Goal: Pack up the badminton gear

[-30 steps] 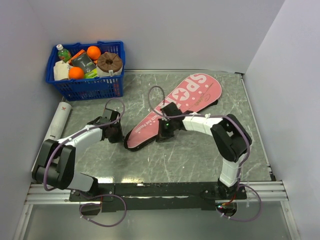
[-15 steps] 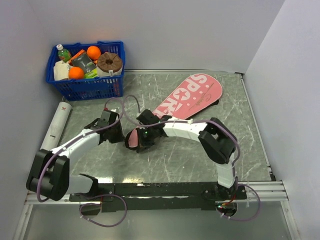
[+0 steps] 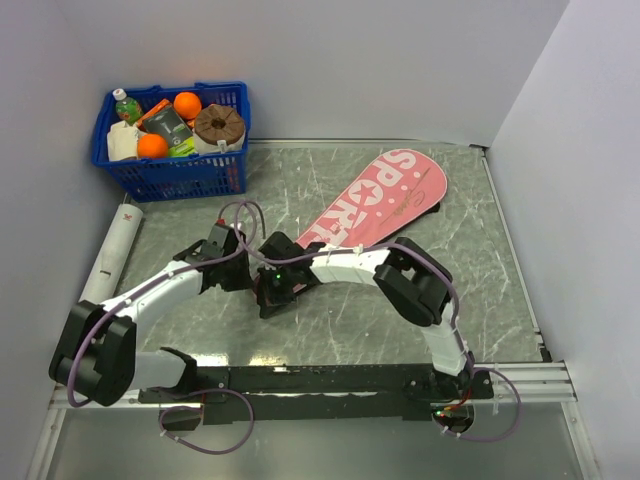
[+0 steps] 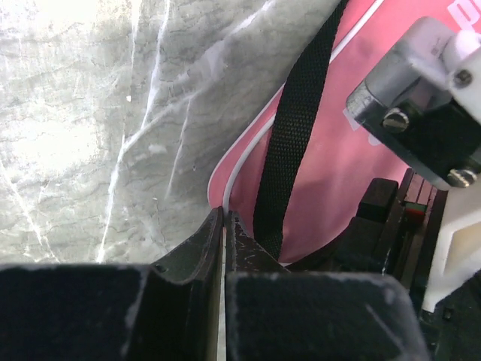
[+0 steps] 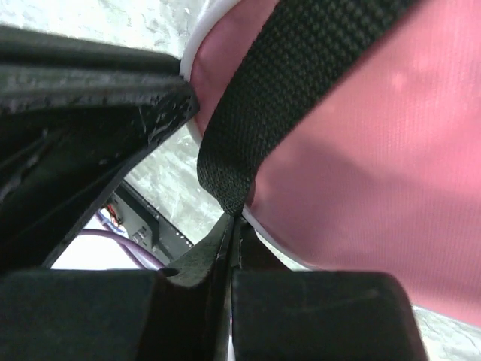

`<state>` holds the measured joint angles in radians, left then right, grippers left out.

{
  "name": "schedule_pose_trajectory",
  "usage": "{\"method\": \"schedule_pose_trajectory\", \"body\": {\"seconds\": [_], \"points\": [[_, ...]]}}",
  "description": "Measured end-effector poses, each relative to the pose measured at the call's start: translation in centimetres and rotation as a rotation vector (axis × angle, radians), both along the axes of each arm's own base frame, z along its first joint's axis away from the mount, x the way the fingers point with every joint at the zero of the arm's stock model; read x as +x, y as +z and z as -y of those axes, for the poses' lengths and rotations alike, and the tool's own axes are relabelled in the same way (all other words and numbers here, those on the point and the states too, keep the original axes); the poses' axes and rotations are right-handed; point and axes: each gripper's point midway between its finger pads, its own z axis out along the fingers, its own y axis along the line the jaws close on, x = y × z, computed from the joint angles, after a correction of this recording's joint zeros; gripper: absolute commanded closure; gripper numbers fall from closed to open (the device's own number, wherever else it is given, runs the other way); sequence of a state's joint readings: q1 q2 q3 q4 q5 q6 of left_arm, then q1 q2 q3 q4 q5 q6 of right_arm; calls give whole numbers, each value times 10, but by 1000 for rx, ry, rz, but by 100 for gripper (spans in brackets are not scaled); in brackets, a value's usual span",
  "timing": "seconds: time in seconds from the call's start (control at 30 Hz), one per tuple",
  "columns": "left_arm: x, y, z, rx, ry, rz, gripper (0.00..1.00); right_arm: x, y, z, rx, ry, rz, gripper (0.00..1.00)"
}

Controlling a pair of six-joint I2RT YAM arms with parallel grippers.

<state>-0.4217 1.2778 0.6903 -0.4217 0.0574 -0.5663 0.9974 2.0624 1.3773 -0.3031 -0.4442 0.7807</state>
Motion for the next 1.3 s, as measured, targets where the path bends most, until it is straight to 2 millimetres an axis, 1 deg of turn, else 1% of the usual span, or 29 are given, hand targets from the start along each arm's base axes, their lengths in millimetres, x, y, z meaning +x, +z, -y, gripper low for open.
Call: {"method": "schedule_pose_trajectory", "body": {"seconds": [0.07,0.1,0.17,0.2,0.27,0.3,0.37,0.43,0.47,0.5,0.57,0.6,0.7,0.77,0.8,0.83,0.9,1.0,1.03,1.07,1.2,1.3], "points": [[-1,-1,0,7,-3,-1,93,0,-1,-1,-6,-3,1,82],[-1,-1,0,8,-5,0,93,0,-1,-1,-5,-4,4,74],[-1,0,1,7,-10,0,93,0,1,-3,-1,-7,12,68],[-2,0,3,0,-18,-1,93,0,3,-4,4,-6,22,63],[-4,1,9,-13,-42,2,93,2,7,-6,7,-13,49,59],[-5,2,11,-20,-48,1,93,2,9,-2,1,-20,61,55],[-5,4,15,-37,-59,7,93,4,15,5,-3,-34,85,53],[-5,6,20,-53,-69,12,93,5,23,12,3,-49,108,46],[-4,7,21,-57,-72,14,92,6,28,15,7,-56,118,44],[-4,7,22,-59,-73,17,92,6,33,22,7,-63,134,38],[-3,8,22,-60,-74,22,90,8,43,32,7,-76,162,36],[-3,8,22,-59,-73,23,89,9,49,39,2,-86,181,31],[-2,10,22,-58,-70,32,85,17,67,59,-8,-118,245,28],[-1,12,21,-57,-67,42,77,23,78,75,-20,-141,289,25],[0,14,21,-58,-64,53,74,26,83,84,-26,-154,311,14],[1,17,20,-57,-62,65,70,30,86,94,-38,-167,338,0],[5,27,19,-65,-56,106,63,38,92,114,-59,-198,387,0],[11,45,20,-86,-53,183,29,51,102,149,-96,-243,466,0],[13,53,20,-92,-55,213,2,57,107,160,-102,-265,492,0],[15,60,19,-97,-58,243,3,64,112,173,-115,-293,517,0],[22,88,18,-112,-55,346,4,90,132,219,-173,-402,625,0],[29,109,16,-114,-46,417,4,99,146,244,-223,-453,699,0]]}}
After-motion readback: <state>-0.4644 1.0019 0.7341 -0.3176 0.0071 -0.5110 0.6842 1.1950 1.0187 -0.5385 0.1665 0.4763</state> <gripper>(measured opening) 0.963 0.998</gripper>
